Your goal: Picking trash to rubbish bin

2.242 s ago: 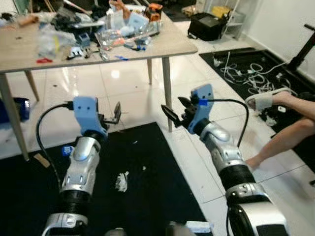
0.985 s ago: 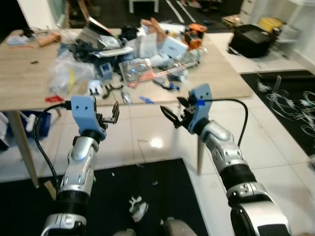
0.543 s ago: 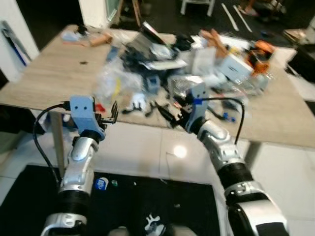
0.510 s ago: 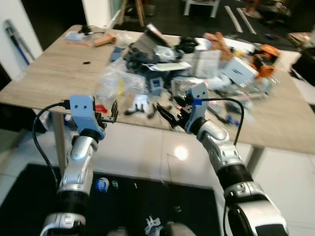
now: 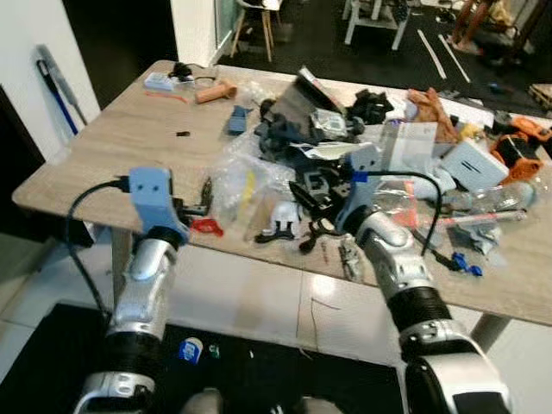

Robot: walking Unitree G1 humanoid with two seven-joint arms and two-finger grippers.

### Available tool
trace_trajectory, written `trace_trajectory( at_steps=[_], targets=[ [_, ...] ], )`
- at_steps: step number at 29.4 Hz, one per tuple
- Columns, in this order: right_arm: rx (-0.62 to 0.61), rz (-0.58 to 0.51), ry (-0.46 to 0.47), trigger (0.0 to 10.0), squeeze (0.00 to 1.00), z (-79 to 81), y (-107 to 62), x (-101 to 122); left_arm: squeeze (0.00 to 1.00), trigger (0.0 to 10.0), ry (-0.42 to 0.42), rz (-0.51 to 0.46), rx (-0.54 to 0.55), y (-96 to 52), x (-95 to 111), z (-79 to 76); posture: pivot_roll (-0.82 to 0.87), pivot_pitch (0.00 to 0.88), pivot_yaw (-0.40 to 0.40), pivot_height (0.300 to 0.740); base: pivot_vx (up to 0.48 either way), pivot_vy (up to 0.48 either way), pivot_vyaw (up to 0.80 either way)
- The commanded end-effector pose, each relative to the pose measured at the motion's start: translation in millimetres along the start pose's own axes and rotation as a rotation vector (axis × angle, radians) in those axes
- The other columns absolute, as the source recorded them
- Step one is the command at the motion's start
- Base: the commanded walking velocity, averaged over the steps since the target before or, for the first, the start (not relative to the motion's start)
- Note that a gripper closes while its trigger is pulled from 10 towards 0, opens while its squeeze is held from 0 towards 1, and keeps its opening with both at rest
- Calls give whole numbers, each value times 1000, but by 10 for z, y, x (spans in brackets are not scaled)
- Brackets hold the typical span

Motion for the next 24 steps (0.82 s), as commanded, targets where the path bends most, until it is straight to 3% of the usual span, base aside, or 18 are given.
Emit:
trace_trajectory(
  at_steps=[1,19,24],
  targets=[
    [-26,29,16,10000,0,-59,-4,-32,0,10000,-2,3,-9,-13,-15,-18,-48,0,-22,740,0,0,-781],
    [-95,56,-3,10000,0,-160,6,-32,0,10000,15,0,-41,-14,9,-43,-44,0,-21,740,0,0,-748],
    [-95,47,-13,10000,0,-160,5,-14,0,10000,37,-9,-65,-21,37,-56,-48,0,-21,740,0,0,0]
  ],
)
Point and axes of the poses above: a point about 5 cm out from each wrist's last joint towards the gripper, its own y axis pointing out of the wrist towards the gripper, its own x axis along the axis of the wrist's last joint, z = x × y, the point moved 3 cm from there along y, pointing out of the wrist towards the gripper, and after that the axes turned 5 degrees about -y, right-handed, at the moved point
